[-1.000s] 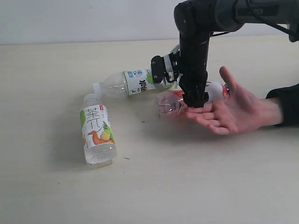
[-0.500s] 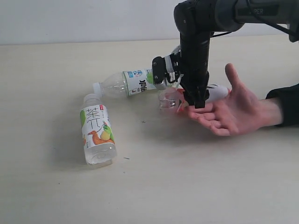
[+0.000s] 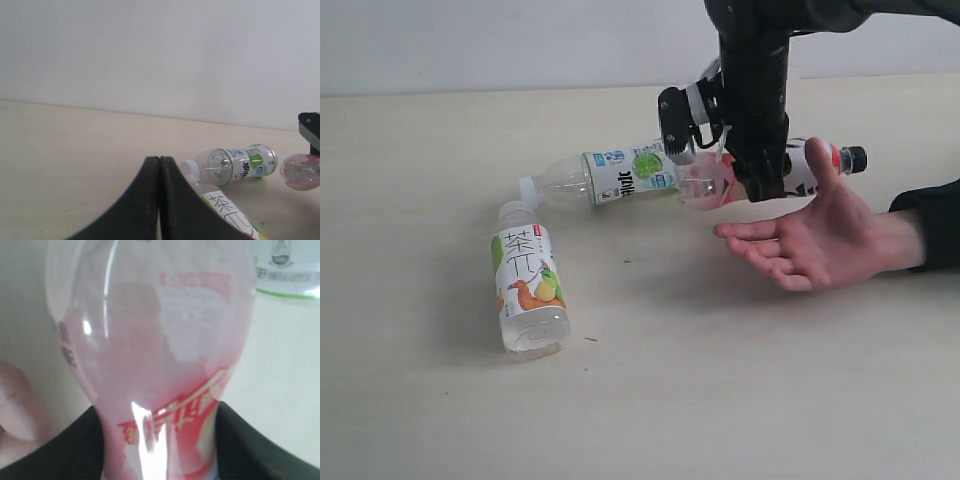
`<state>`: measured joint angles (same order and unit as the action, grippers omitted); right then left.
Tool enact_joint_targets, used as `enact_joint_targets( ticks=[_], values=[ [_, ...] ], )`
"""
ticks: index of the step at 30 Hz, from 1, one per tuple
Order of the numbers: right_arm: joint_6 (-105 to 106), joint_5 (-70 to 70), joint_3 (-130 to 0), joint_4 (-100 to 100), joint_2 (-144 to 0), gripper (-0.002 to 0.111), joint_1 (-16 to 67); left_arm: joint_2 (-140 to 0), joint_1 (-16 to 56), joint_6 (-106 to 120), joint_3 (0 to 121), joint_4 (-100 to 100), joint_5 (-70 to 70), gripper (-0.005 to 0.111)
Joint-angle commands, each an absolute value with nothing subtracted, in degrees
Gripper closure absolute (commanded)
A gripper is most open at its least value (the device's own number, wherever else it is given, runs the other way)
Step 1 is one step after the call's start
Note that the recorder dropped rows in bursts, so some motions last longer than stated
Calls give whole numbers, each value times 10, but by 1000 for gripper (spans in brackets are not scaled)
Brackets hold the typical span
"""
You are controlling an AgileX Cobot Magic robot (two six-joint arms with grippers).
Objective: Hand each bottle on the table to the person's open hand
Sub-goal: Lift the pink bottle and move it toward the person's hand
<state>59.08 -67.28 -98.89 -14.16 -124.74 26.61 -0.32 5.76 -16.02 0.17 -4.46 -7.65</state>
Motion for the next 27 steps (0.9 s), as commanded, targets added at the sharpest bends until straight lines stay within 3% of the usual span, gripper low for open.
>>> enact_joint_targets(
  ticks=[1, 16, 27],
  values=[
    [563, -675, -986, -192, -1211, 108, 266, 0, 59, -160, 0, -45, -76, 107],
    [259, -700, -993, -302, -1145, 108, 266, 0, 59, -160, 0, -45, -76, 107],
    [35, -700, -993, -183, -1093, 108, 265, 0, 59, -160, 0, -45, -76, 107]
  ],
)
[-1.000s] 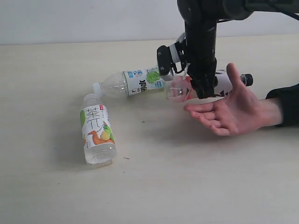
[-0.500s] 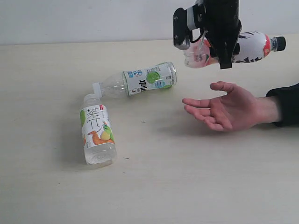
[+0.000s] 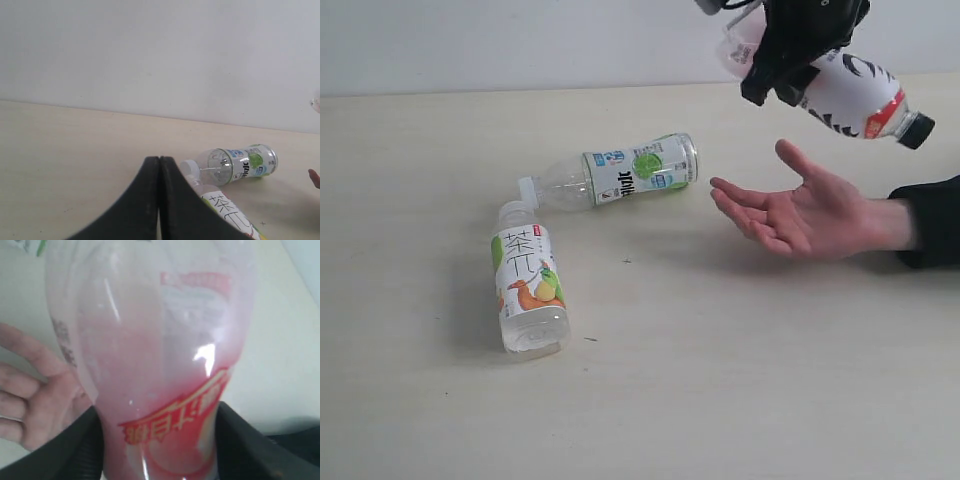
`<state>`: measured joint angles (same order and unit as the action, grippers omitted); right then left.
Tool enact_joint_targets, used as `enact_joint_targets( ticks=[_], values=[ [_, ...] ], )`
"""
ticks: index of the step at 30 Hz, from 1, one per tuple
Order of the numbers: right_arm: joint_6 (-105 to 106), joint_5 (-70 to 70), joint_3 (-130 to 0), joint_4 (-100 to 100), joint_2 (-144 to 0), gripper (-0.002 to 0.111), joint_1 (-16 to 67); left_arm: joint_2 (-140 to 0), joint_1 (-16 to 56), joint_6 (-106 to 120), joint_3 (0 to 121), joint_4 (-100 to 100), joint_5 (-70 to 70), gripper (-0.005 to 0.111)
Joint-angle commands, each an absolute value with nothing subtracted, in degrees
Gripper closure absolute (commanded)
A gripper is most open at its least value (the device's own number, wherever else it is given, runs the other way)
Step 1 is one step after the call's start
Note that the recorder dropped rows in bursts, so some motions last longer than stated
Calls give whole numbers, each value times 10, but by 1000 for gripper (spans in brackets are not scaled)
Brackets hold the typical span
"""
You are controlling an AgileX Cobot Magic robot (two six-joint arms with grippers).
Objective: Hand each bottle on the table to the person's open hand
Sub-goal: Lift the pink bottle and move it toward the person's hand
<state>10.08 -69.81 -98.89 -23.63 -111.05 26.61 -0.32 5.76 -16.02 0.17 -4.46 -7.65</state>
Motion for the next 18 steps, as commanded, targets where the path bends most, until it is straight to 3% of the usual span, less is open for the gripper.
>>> enact_joint_targets(
  ticks=[1, 18],
  values=[
    [26, -700, -993, -165, -1088, 108, 265, 0, 59, -160, 0, -45, -76, 107],
    [-19, -700, -861, -51, -1061, 108, 232, 0, 59, -160, 0, -45, -76, 107]
  ],
)
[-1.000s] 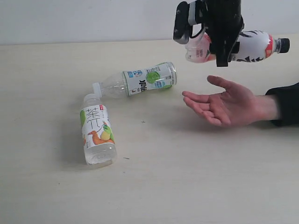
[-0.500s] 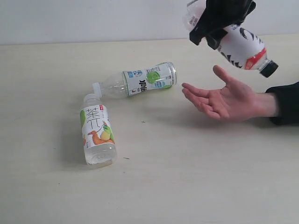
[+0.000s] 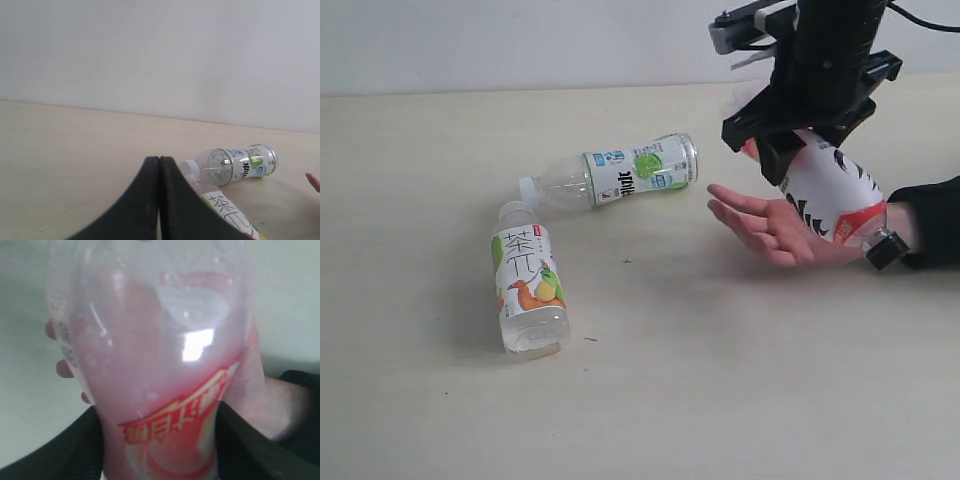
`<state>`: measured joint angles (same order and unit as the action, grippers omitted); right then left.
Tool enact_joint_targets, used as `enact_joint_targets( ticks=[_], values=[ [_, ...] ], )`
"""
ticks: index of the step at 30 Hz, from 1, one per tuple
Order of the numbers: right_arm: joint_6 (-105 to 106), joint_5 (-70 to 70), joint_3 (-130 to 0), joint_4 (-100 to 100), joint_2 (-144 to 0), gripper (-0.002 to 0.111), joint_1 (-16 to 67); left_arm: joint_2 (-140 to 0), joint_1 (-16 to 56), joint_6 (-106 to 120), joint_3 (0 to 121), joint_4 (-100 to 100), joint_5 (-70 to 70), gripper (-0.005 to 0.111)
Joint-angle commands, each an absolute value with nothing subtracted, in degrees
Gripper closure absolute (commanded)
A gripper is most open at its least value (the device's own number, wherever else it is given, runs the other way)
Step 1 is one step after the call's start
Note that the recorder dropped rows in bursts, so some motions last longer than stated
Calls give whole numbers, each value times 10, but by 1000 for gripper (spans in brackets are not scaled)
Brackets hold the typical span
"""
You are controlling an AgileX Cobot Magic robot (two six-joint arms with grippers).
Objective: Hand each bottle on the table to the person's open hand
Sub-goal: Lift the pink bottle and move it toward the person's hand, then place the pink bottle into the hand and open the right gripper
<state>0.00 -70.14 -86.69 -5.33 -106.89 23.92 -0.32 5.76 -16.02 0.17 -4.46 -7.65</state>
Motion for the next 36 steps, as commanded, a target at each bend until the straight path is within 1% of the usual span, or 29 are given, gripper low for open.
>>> enact_joint_targets(
  ticks=[1, 9, 18, 28, 36],
  values=[
    [-31, -700, -861, -54, -1061, 108, 232, 0, 59, -160, 0, -45, -76, 107],
    [-89, -700, -858, -83, -1065, 108, 232, 0, 59, -160, 0, -45, -76, 107],
    [-91, -700, -810, -107, -1107, 108, 232, 0, 59, -160, 0, -45, -76, 107],
    [-96, -698, -804, -99, -1133, 108, 232, 0, 59, -160, 0, -45, -76, 107],
    [-96, -660, -804, -66, -1133, 108, 232, 0, 59, -160, 0, -45, -76, 107]
  ],
)
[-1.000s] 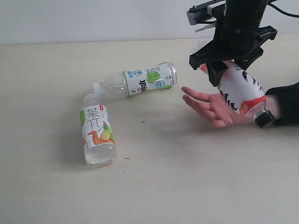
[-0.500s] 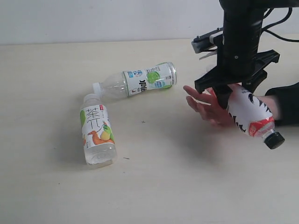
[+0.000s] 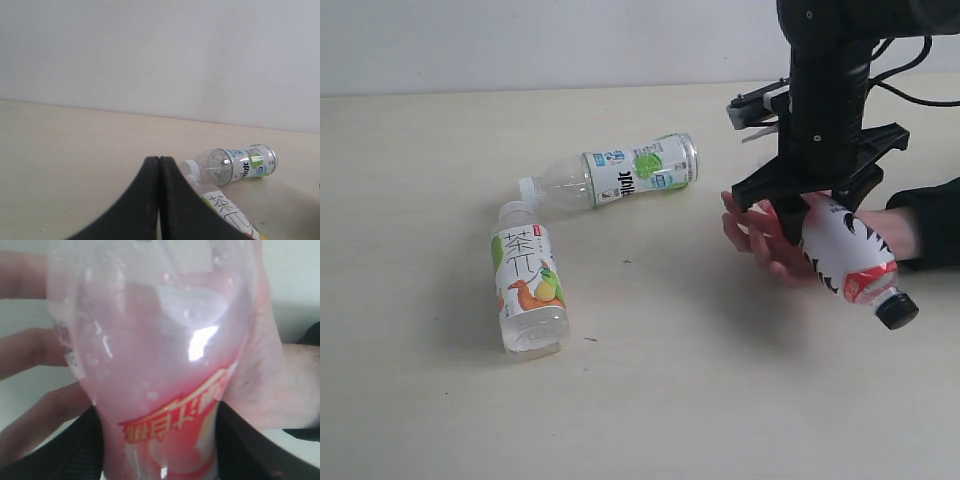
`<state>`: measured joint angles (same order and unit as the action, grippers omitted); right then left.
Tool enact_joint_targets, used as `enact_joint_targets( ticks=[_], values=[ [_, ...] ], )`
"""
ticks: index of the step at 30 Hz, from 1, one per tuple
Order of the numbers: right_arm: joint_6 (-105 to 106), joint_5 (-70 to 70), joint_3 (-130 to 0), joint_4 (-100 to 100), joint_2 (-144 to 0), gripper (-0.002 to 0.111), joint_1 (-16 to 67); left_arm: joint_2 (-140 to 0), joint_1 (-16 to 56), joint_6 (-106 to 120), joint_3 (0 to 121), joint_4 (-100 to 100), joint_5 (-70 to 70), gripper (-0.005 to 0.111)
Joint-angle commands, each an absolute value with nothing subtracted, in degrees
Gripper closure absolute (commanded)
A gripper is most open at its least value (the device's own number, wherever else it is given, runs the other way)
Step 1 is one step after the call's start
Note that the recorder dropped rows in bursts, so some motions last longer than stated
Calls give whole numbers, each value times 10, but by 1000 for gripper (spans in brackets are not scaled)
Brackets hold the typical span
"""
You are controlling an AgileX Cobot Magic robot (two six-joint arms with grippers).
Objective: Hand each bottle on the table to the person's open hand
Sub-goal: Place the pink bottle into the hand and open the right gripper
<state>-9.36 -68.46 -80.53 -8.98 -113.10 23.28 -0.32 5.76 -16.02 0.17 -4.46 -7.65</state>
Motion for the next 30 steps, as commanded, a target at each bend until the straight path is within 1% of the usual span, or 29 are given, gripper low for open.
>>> enact_joint_targets(
  ticks=[1, 6, 8, 11, 15, 17, 21, 25, 30],
  values=[
    [-96, -659, -804, -65, -1133, 108, 232, 0, 59, -160, 0, -45, -76, 107],
    [-96, -654, -804, -61, -1133, 108, 232, 0, 59, -160, 0, -45, -76, 107],
    [-96, -655, -804, -61, -1133, 103, 233, 0, 59, -160, 0, -45, -76, 107],
    [-96, -657, -804, -61, -1133, 89, 233, 0, 59, -160, 0, -45, -76, 107],
    [-96, -657, -804, -61, -1133, 62, 233, 0, 59, -160, 0, -45, -76, 107],
    [-96, -657, -804, -61, -1133, 50, 233, 0, 59, -160, 0, -45, -76, 107],
    [-90, -657, -804, -62, -1133, 35, 233, 0, 59, -160, 0, -45, -76, 107],
    [-90, -657, -804, -66, -1133, 27, 233, 0, 59, -160, 0, -45, -76, 107],
    [-90, -659, -804, -67, -1133, 25, 233, 0, 59, -160, 0, -45, -76, 107]
  ],
)
